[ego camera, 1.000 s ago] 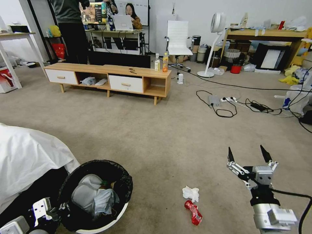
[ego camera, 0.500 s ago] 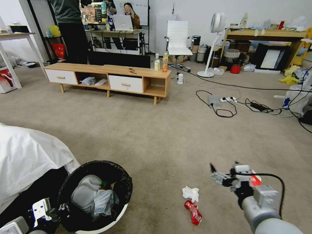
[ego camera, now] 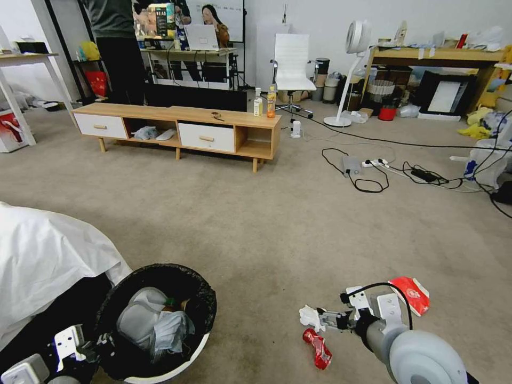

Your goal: Pick up the trash bin and place the garbage on the floor into it.

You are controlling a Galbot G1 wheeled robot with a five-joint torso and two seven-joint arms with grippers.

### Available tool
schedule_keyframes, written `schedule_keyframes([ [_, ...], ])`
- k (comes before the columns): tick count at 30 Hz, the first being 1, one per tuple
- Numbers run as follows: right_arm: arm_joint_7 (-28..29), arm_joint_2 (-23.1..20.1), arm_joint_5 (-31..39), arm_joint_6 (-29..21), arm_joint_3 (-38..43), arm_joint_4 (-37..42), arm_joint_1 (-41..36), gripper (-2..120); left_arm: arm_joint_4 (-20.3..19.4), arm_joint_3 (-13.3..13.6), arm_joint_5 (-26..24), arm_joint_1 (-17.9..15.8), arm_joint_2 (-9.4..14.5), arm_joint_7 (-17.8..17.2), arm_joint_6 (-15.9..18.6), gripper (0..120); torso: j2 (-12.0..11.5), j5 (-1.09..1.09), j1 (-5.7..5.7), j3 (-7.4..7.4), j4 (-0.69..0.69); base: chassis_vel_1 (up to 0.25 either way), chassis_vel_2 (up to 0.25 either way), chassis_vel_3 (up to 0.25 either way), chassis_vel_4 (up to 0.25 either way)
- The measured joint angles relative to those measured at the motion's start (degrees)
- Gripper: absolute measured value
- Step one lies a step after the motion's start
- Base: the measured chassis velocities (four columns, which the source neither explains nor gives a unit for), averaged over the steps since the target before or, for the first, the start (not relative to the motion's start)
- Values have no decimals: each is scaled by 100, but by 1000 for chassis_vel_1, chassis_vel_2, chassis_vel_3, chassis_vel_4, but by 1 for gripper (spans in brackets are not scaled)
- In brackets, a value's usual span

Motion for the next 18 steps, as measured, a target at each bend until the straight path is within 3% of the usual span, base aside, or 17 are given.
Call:
schedule_keyframes([
  [9, -132, 99, -115, 34, -166, -477, 20, 100, 145, 31, 0, -104, 61, 6, 0, 1, 0, 0, 0, 0, 0, 0, 0, 0, 0],
  [18, -379, 423, -292, 57, -789, -1354, 523, 100, 261, 17, -24, -144, 87, 6, 0, 1, 1, 0, 0, 0, 2, 0, 0, 0, 0],
])
